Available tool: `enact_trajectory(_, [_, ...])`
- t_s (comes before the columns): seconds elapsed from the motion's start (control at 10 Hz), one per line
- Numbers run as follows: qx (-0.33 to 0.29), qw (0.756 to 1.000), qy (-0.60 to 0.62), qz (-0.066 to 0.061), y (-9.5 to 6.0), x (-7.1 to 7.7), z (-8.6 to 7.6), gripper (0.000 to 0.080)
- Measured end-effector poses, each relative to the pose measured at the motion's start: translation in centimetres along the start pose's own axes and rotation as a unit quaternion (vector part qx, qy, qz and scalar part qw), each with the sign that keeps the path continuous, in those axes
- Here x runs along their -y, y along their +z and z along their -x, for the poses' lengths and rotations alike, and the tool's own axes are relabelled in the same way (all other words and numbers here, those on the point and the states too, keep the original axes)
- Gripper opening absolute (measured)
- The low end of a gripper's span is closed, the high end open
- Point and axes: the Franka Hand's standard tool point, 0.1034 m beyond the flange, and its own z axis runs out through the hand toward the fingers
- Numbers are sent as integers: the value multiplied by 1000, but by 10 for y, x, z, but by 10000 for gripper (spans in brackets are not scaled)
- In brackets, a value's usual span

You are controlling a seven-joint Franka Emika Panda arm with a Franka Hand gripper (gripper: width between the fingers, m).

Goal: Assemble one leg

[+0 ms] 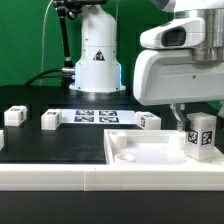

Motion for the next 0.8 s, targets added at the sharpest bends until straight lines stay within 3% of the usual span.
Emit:
enact_trajectory(0.1, [0, 1000, -1, 0, 0, 0, 0, 289])
enact_trajectory(0.4, [-7, 987, 159, -2, 1, -1, 0, 289])
enact_trajectory(0.6, [-20, 956, 294, -6, 1, -1, 1, 289])
enact_trajectory(0.8, [-20, 904, 428, -9, 2, 1, 2, 291])
